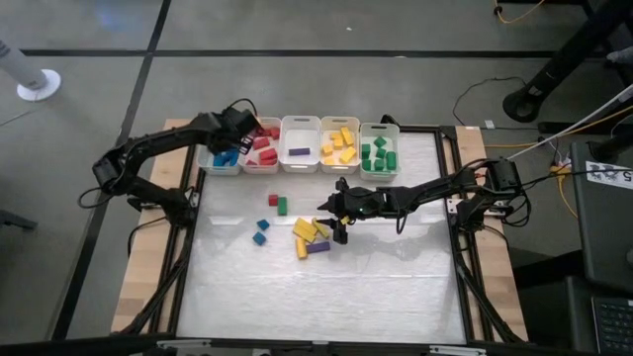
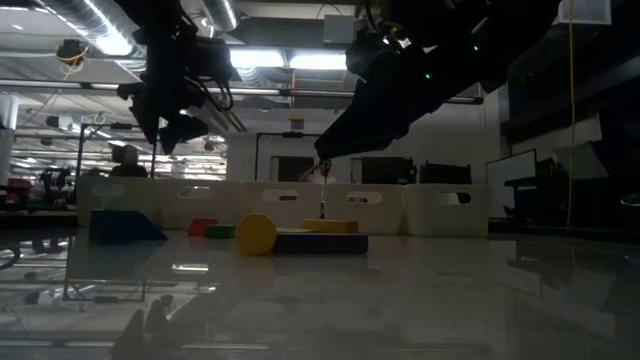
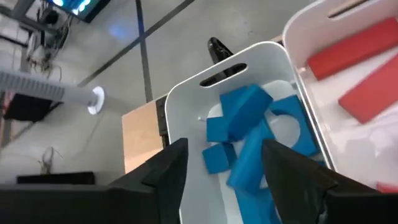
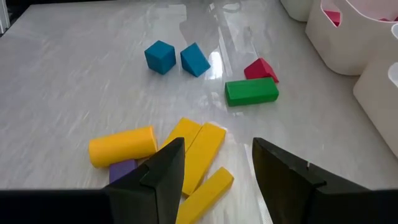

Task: Sort blocks
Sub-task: Put the blue block into the left white bin, then put the yellow block into the middle right white bin

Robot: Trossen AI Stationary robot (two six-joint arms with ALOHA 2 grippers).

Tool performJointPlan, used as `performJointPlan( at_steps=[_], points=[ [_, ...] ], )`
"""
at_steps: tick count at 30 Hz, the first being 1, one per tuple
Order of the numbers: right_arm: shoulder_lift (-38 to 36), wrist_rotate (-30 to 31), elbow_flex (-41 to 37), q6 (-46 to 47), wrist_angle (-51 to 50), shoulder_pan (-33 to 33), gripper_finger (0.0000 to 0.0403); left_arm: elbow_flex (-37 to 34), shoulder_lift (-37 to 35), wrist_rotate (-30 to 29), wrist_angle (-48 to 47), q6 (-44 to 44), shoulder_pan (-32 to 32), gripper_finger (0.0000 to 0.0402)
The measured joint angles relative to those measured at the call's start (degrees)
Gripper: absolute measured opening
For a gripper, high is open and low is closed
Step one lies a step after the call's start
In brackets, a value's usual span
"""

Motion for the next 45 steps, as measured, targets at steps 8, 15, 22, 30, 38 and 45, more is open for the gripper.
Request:
performJointPlan(
  at_steps=[8, 15, 22, 30, 38, 45],
  points=[
    [0.0, 0.2, 0.0, 3.5, 0.0, 0.0, 0.0188, 0.0, 0.0, 8.6, 5.9, -10.2, -1.2, 0.0197],
    [0.0, 0.0, 0.0, 11.6, -1.6, 0.0, 0.0188, 0.0, 0.0, 14.0, 20.9, -1.9, -7.6, 0.0181],
    [0.0, -6.6, 0.0, 18.7, -10.2, 0.1, 0.0188, 0.0, 0.0, 19.9, 26.8, 5.4, -15.6, 0.0168],
    [0.0, -2.0, 0.0, 21.2, -13.2, 1.3, 0.0188, 0.0, 0.0, 20.0, 26.4, 5.2, -24.4, 0.0159],
    [0.0, 5.3, 0.0, 21.3, -12.5, 5.4, 0.0188, 0.0, 0.0, 20.0, 26.4, 4.7, -30.7, 0.0159],
    [2.6, 9.6, 0.0, 21.4, -8.5, 8.8, 0.0188, 0.0, 0.0, 20.0, 26.3, 3.5, -34.6, 0.0159]
  ],
)
